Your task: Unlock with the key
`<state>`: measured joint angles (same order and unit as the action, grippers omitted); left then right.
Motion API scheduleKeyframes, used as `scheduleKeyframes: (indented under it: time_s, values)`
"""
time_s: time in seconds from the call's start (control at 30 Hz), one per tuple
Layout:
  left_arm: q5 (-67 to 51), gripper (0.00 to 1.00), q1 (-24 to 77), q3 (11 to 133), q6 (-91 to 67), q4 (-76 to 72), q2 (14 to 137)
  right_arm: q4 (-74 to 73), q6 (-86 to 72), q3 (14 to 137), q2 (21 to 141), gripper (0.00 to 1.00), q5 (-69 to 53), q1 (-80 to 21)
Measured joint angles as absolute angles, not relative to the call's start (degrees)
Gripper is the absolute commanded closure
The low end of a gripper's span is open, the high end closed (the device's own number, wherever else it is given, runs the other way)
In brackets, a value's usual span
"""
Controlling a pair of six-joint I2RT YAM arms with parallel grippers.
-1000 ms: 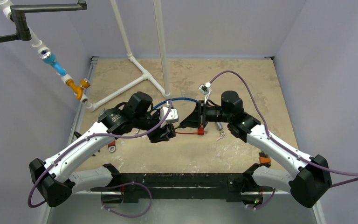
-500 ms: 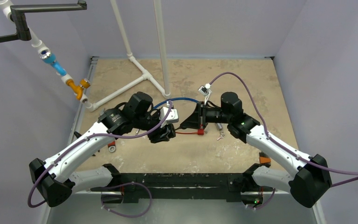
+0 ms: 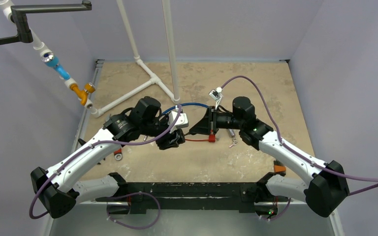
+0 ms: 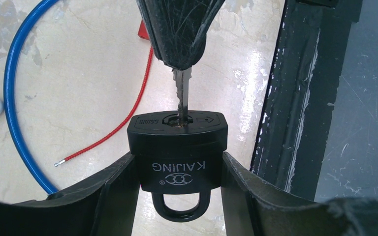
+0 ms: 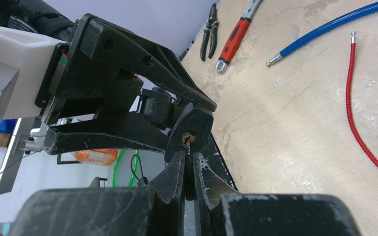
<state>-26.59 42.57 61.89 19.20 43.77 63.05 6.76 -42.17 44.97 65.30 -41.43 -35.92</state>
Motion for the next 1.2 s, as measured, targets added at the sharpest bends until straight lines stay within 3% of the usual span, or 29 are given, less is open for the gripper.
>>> scheduleKeyframes:
  time_s: [1.2]
  values:
    - [-17.1,1.00,43.9,61.9,19.1,45.4,63.1,11.2,-42.6,45.4,70.5,1.00,-39.0,-38.2]
